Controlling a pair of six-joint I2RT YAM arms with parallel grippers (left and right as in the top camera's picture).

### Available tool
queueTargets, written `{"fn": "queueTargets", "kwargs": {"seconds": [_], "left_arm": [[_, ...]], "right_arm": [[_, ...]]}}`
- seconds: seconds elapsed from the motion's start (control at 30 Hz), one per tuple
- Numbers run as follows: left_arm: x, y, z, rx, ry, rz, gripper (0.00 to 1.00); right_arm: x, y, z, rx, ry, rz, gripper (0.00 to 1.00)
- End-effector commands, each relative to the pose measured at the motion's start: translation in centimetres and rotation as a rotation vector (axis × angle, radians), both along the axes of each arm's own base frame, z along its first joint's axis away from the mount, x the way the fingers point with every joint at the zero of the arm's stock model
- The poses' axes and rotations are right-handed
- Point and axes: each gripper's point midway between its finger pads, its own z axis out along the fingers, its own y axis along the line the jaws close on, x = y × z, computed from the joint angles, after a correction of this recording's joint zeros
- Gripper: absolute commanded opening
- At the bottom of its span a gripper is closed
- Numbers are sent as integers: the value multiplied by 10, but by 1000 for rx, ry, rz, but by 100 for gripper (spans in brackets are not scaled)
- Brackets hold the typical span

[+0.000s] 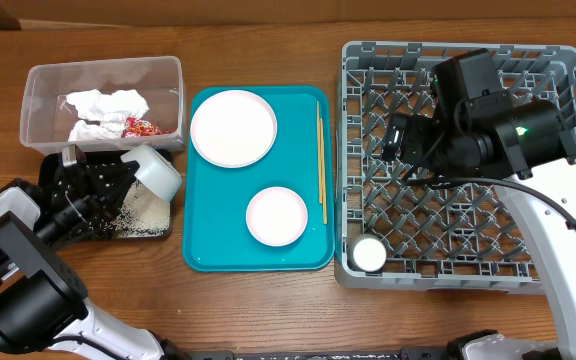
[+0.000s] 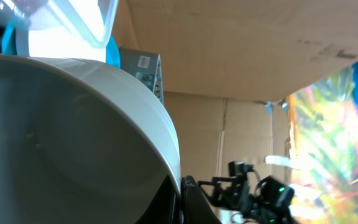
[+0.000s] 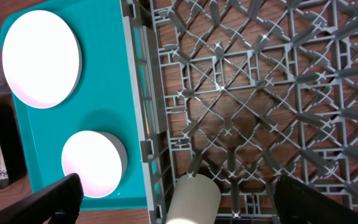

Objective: Sort waste into correct bins and load items into the dishwasher
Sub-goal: 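Tip the rice out of the bowl onto the black tray, then set the empty bowl back on the teal tray with the left gripper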

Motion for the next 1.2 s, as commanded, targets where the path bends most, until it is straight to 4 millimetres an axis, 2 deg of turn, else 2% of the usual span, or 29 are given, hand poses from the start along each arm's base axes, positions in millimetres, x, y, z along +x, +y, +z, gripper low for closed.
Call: {"fn": "queueTargets", "kwargs": {"seconds": [0.0,0.2,0.33,0.5,0.77,0.83,1.0,1.03,1.07,1.17], "left_arm": [[0,3,6,-83,39,23,4],[-1,2,4,-76,53,18,4],[2,4,9,-72,40,20,4],[9,12,12,81,47,-23,4],[7,22,41,428,50,-115,4],[7,14,54,525,30,-150,4],[11,-35,78,776,-61,-301,4],[12,-49,76,864,-34,-344,4],[12,-52,75,885,-26,-353,4],[11,-79,56,1090,50,-447,4]], "right_arm": [[1,2,4,7,-10,4,100],[-2,1,3,2,0,7,100],[-2,0,3,-2,1,10,100],[-3,0,2,-4,5,9,100],[-10,-2,-1,-13,36,9,100],[-10,-2,-1,-13,38,9,100],[-11,-2,-1,-10,40,10,100],[-11,-2,-1,-11,41,10,100],[-11,-2,-1,-11,41,10,100],[-11,-2,-1,-11,39,10,100]]}}
